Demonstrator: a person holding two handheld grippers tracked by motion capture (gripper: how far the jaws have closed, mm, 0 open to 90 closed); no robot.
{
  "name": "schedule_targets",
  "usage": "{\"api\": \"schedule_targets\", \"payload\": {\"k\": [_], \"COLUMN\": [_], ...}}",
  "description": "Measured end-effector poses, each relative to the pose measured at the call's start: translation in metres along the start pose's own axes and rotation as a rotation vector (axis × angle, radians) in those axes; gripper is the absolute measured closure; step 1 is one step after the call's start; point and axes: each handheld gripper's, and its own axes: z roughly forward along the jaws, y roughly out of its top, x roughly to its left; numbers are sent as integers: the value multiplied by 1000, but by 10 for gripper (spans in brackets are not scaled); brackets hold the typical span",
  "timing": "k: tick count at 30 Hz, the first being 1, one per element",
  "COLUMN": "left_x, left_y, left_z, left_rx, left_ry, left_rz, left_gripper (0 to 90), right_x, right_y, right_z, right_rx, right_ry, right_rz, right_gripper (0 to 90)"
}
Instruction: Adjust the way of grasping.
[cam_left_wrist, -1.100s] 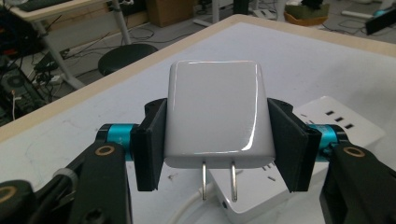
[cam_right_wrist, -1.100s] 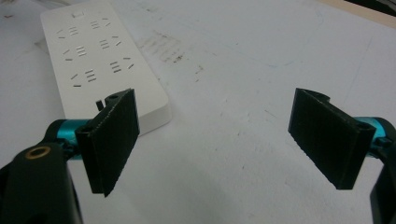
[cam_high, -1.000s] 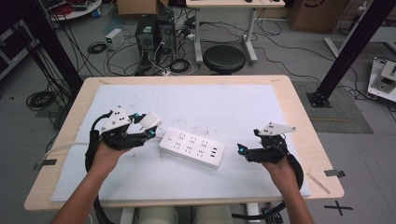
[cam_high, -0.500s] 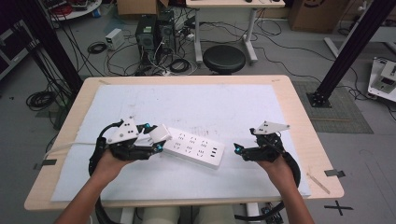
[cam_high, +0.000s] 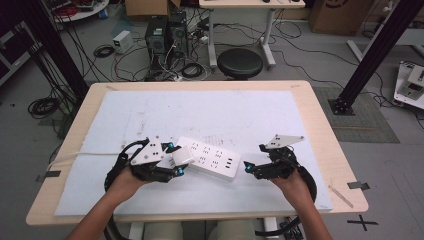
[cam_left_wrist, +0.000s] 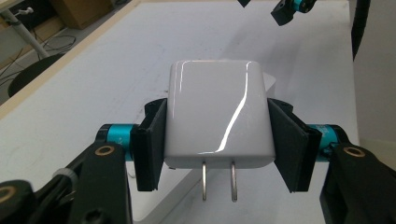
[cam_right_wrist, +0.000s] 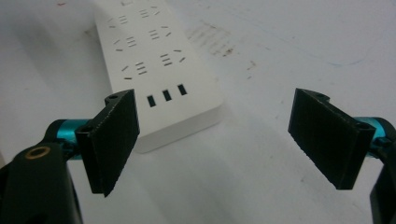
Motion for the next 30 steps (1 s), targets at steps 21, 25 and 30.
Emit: {"api": "schedule_targets", "payload": {"k": [21, 25, 30], "left_x": [-19, -21, -24], "left_y": [-4, -3, -2], "left_z": [21, 24, 29], "left_rx": [36, 33, 34], "left_ry": [-57, -63, -76], "left_rz": [105, 112, 125], "left_gripper": [424, 424, 424], "right_x": [20, 22, 24], "right_y": [7, 9, 10], "right_z": [16, 20, 24], "right_rx": [-34, -37, -35], "right_ry": [208, 264, 313], "right_rz": [117, 146, 179], "right_gripper": [165, 165, 165]}}
